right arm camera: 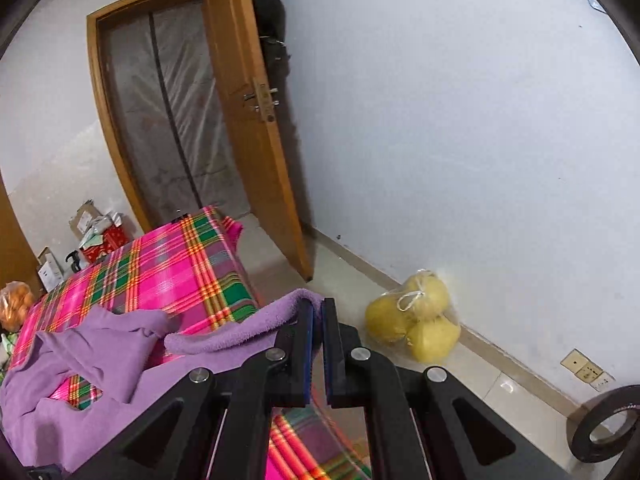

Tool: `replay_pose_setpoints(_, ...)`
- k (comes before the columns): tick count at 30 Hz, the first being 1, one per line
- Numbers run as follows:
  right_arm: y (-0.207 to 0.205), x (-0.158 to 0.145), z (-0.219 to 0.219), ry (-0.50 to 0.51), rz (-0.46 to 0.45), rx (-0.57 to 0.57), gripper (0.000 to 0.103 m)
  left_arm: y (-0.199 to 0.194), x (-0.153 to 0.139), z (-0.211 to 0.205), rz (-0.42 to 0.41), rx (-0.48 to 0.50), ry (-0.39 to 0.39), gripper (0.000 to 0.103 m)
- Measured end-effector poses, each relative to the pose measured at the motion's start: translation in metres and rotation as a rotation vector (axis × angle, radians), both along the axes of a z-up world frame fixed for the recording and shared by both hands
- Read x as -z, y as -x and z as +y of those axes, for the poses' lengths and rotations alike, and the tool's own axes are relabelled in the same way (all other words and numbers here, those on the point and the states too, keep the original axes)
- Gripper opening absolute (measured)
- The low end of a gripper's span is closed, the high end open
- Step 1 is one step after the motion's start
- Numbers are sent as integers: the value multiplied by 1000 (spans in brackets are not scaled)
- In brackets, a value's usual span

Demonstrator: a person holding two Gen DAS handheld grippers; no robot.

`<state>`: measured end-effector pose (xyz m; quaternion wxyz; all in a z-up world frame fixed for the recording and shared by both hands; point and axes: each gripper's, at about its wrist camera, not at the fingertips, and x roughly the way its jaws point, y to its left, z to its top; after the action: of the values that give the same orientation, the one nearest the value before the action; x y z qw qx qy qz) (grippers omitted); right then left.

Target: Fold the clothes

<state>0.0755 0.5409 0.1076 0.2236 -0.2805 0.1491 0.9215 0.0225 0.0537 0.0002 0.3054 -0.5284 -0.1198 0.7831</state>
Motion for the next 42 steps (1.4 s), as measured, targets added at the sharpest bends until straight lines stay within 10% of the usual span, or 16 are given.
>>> replay_pose_setpoints(12,-10,49,32,98,-119,55,4,-2,1,6,-4,10,5,27)
replay_pose_setpoints(28,-30,108,79,529,-107,148,5,-2,2,2,-20,0,-15,27)
replay_pose_setpoints(42,-39,82,58,370,-31,99,7,0,3,1,-30,-3,-23,27)
